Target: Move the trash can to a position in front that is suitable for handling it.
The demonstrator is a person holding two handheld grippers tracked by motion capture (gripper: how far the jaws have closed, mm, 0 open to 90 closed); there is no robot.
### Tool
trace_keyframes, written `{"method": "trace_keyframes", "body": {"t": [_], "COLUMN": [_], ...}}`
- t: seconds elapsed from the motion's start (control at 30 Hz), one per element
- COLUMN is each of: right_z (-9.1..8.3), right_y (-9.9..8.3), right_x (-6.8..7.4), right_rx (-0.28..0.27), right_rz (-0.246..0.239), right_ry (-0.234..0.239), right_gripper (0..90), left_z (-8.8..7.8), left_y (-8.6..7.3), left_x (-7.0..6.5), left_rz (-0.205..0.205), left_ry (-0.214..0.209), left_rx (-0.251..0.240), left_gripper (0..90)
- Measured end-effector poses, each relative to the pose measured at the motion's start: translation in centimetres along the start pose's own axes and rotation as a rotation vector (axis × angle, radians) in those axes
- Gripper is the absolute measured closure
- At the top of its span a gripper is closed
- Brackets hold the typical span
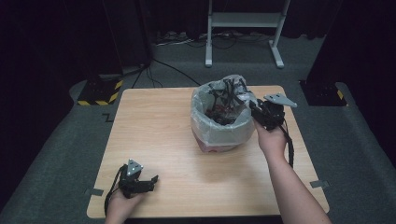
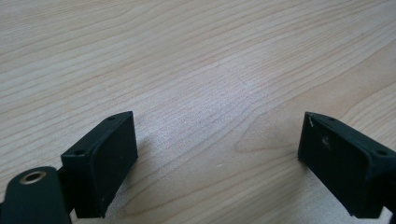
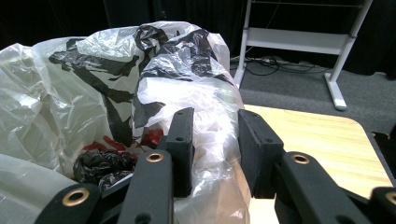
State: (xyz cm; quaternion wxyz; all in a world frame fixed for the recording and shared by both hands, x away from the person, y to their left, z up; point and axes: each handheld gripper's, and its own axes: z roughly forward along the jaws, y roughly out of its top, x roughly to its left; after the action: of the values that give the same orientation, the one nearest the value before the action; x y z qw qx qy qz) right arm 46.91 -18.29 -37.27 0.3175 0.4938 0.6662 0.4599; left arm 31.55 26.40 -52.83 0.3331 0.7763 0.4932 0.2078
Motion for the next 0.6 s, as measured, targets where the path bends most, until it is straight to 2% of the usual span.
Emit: {"method": "trace_keyframes", "body": {"t": [0.33,0.6], "right_z": [-0.6,-2.9], "right_y": [-0.1,-1.3], "right_x": [0.3,0.7], "right_rx": [0.008,-0.009], "right_rz": [-0.013,-0.017], "right_ry": [0.026,0.074], "right_gripper": [69.5,70.0], "left_z": [0.0,0.0], "left_y": [0.0,0.0], "left_x": [0.0,0.0], "left_rz": [0.0,0.0], "left_ry": [0.0,0.001], "left_rx": [0.0,0.001], "left_gripper": [11.5,11.5]}}
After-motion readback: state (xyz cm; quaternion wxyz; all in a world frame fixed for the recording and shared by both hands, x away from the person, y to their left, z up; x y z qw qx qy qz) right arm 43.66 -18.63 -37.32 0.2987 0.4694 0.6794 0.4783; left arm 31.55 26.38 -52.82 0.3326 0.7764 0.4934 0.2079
